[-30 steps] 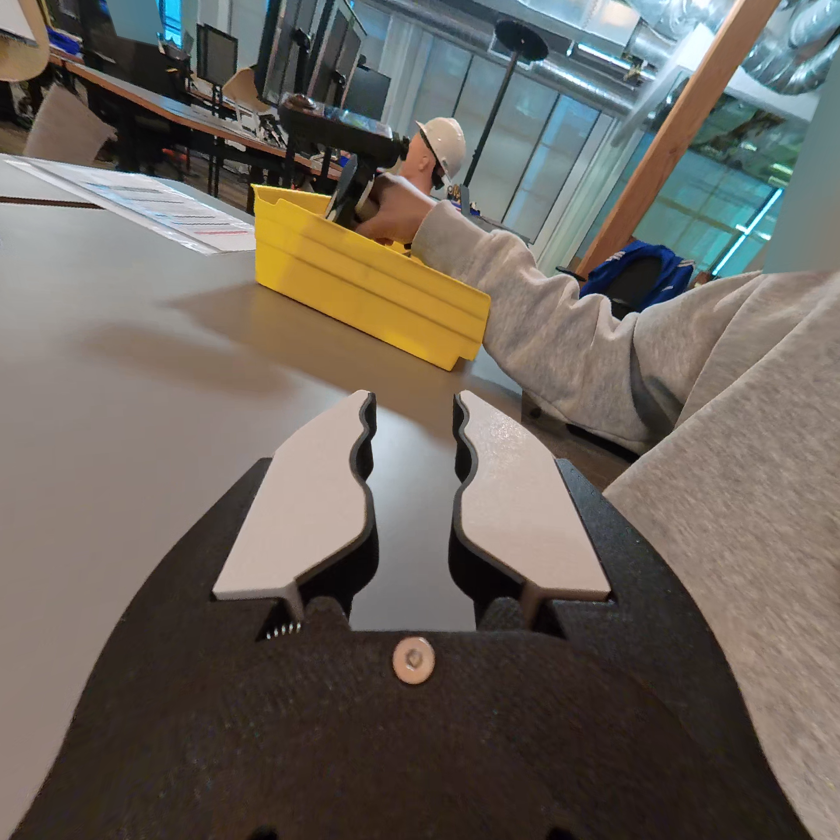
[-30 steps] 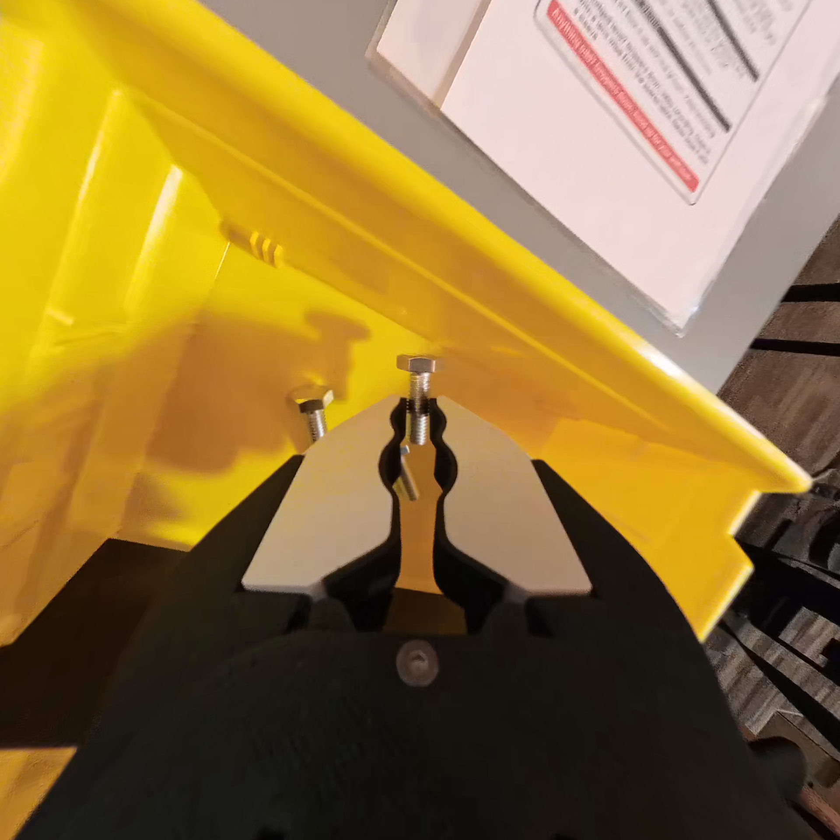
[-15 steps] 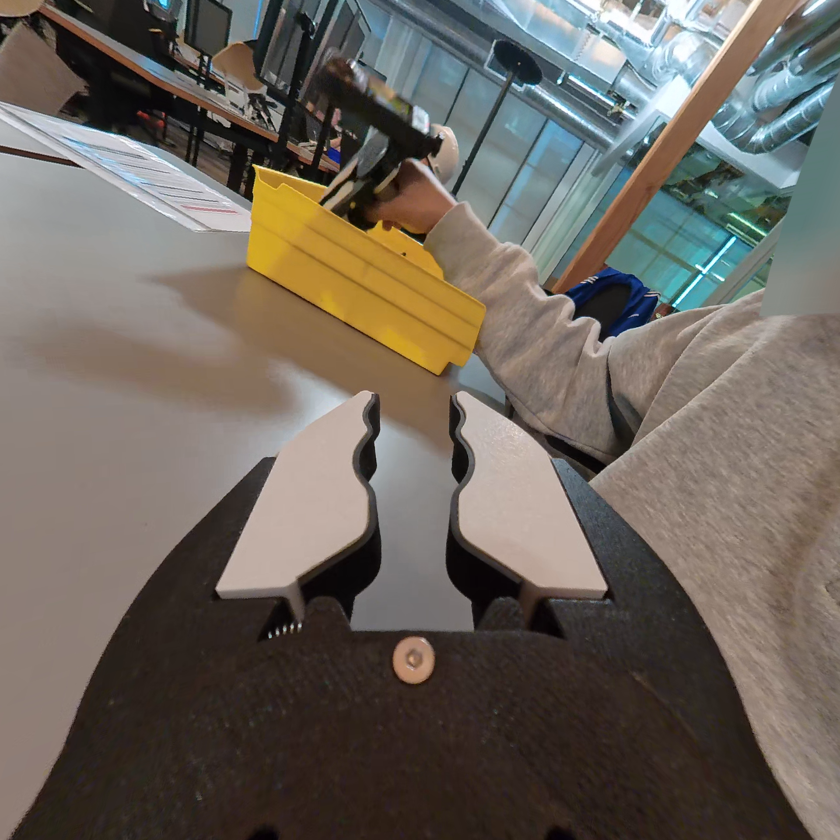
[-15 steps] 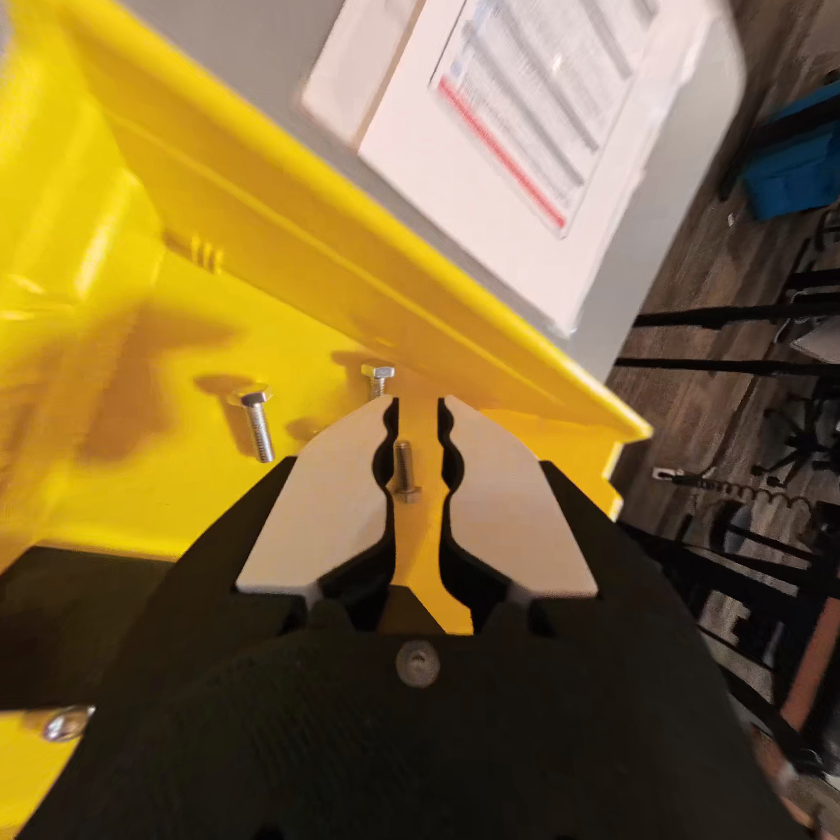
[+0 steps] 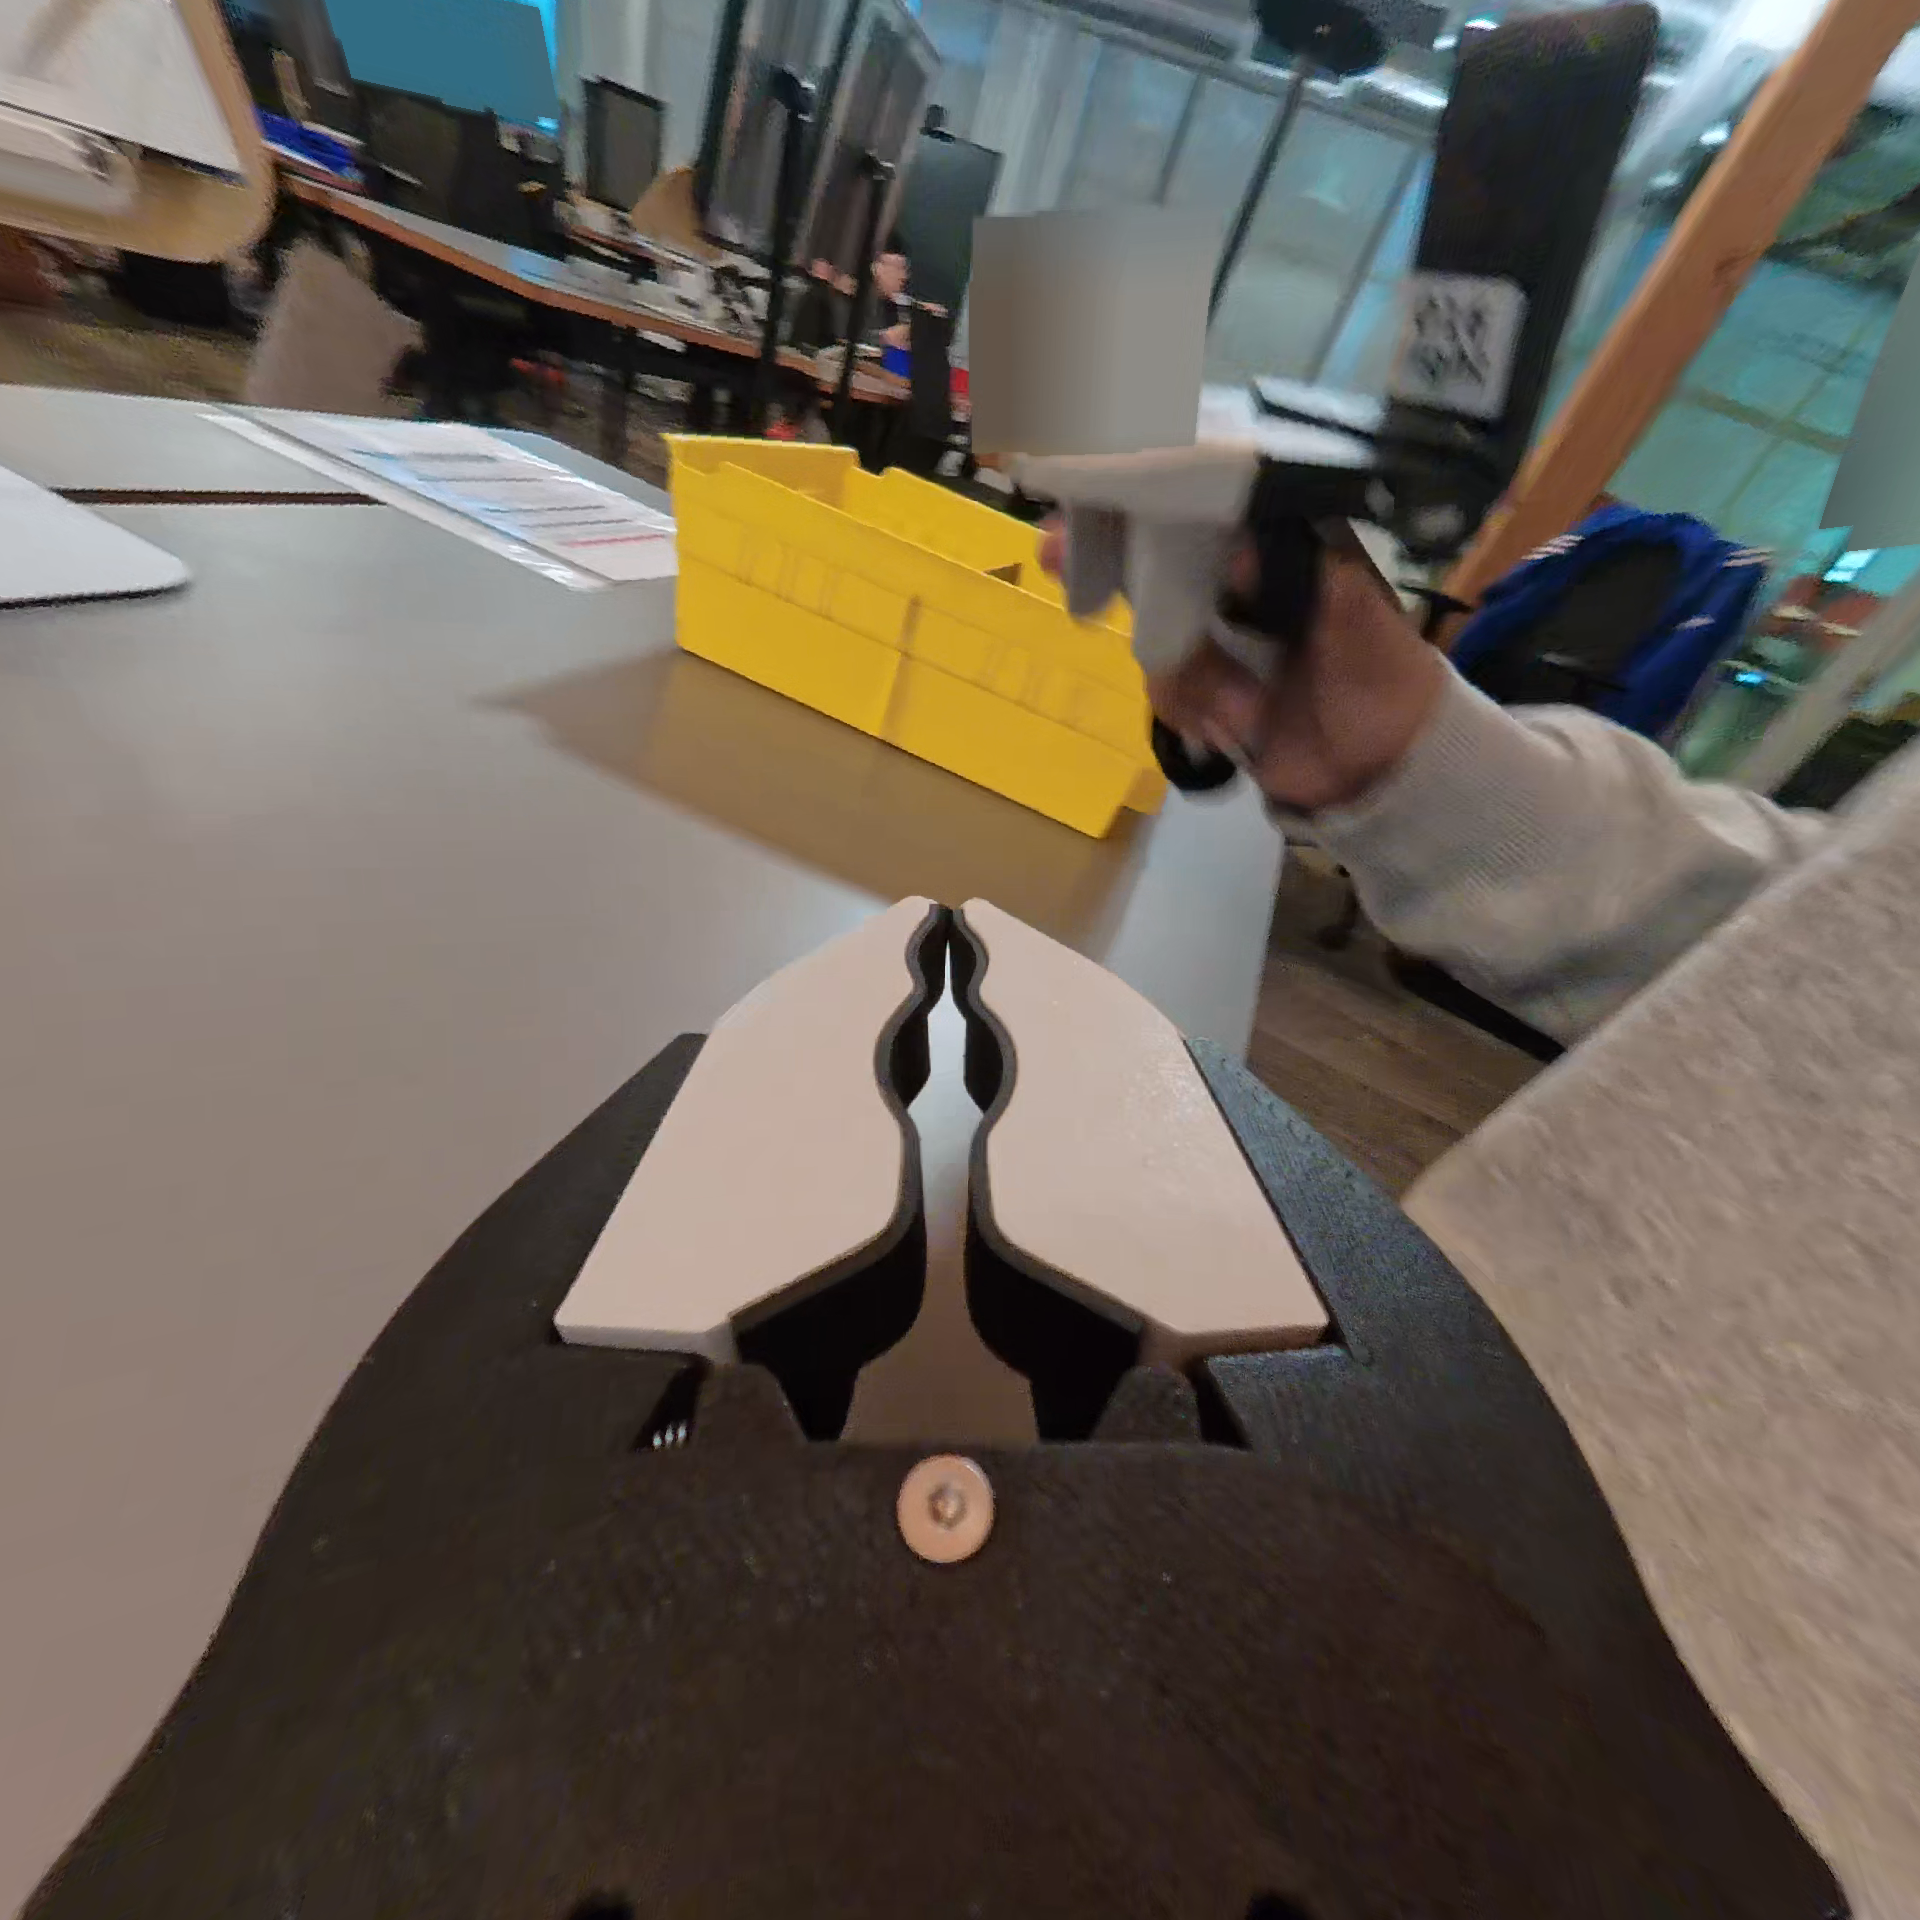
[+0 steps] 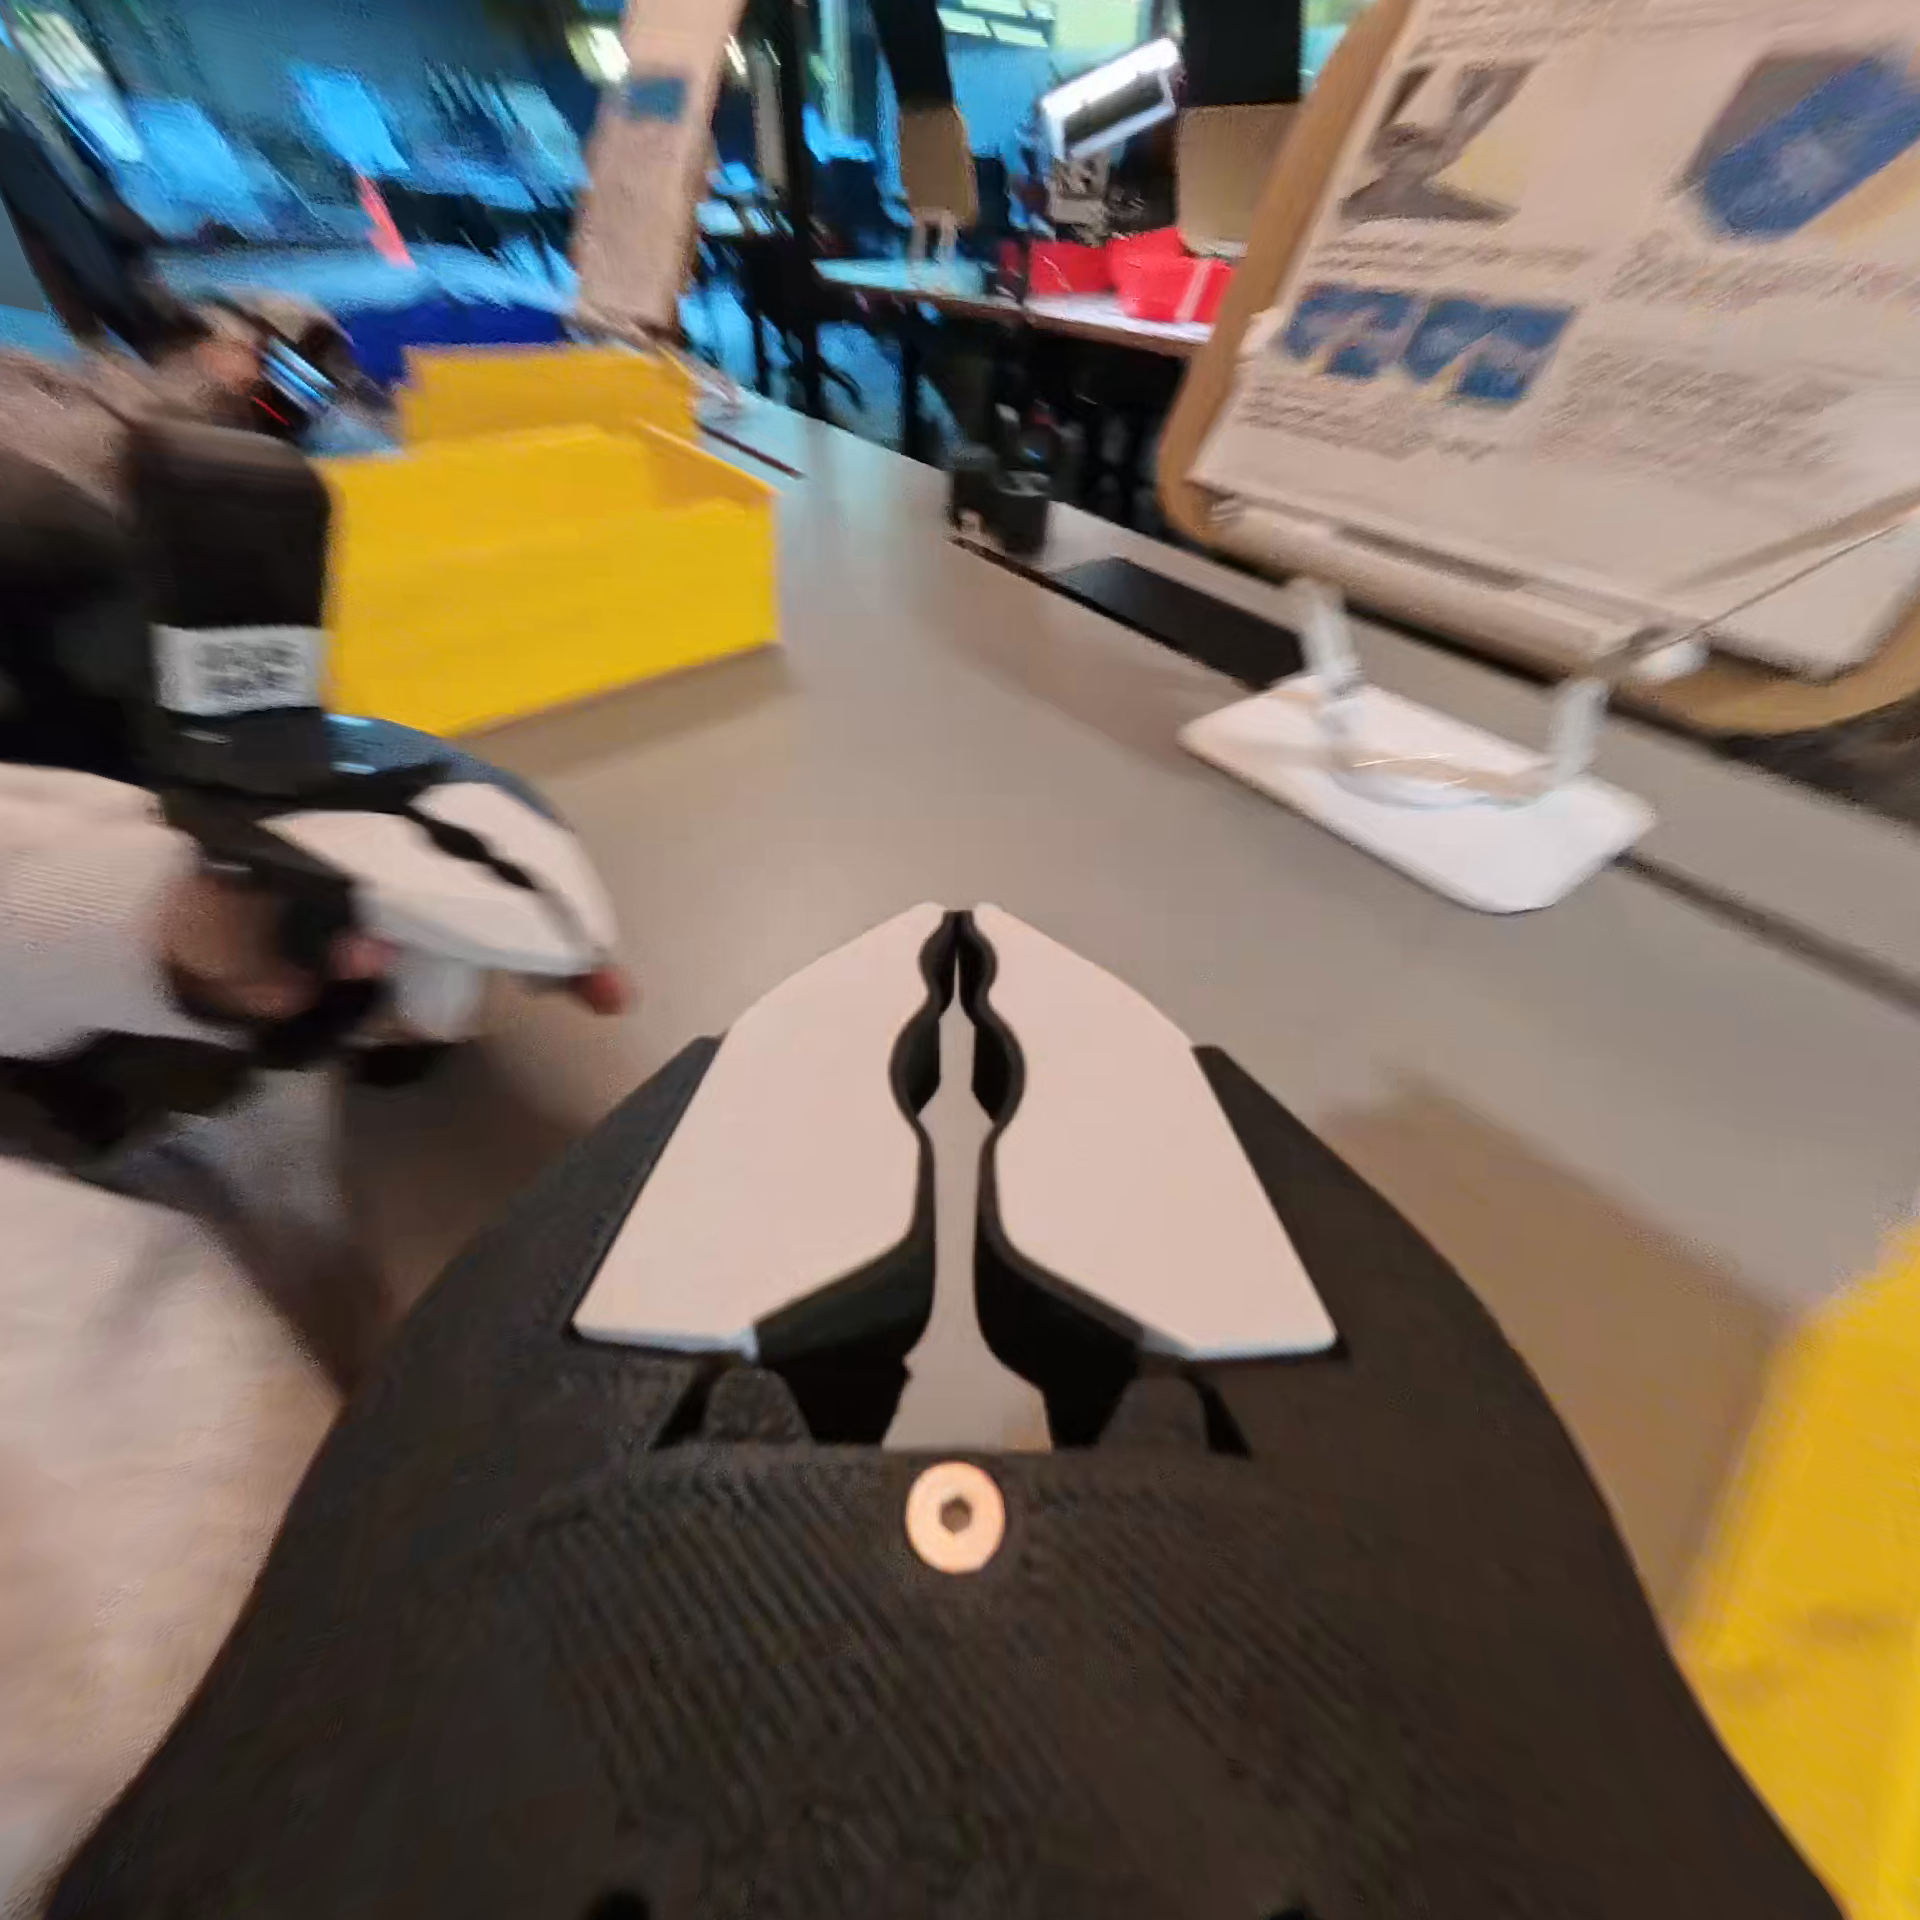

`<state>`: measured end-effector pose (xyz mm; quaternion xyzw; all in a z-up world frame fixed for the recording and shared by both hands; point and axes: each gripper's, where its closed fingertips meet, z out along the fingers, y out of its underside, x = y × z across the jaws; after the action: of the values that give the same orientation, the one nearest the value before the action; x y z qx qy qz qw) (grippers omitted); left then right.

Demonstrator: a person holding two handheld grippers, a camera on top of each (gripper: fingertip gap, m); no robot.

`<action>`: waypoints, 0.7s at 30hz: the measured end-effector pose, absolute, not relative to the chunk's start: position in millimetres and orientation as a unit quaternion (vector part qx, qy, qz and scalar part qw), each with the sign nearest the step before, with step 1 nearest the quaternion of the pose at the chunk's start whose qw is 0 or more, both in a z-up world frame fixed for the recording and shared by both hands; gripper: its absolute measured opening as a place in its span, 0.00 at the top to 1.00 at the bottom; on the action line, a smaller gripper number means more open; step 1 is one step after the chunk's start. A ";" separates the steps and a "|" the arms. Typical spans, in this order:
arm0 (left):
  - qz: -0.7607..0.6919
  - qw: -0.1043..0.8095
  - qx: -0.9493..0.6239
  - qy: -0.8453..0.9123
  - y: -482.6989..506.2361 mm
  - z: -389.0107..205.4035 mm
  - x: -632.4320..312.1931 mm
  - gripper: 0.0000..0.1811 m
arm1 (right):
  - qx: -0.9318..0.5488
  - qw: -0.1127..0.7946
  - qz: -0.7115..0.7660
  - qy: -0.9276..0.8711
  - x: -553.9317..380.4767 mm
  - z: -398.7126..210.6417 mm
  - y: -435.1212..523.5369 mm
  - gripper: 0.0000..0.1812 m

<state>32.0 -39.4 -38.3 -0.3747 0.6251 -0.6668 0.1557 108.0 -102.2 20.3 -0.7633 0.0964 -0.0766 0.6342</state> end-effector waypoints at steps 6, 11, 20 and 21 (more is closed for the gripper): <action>-0.664 0.155 -0.444 0.582 -28.4 -34.9 38.4 1.00 | -0.765 0.628 -0.098 0.105 80.9 -8.7 -95.3 1.00; -0.645 0.180 -0.474 0.572 -19.7 -36.3 35.9 1.00 | -0.761 0.628 -0.102 0.128 94.4 -14.8 -110.5 1.00; -0.646 0.212 -0.489 0.547 13.7 -31.8 27.9 1.00 | -0.585 0.676 -0.347 0.283 187.3 56.8 -314.6 0.91; -0.652 0.204 -0.489 0.542 14.8 -30.8 27.5 1.00 | -0.577 0.656 -0.376 0.310 197.8 51.0 -345.9 0.90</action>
<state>27.5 14.8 -30.8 -0.4892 0.5425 -0.6518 0.2040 197.8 -345.9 51.0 -0.5771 0.3098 -0.3758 0.6556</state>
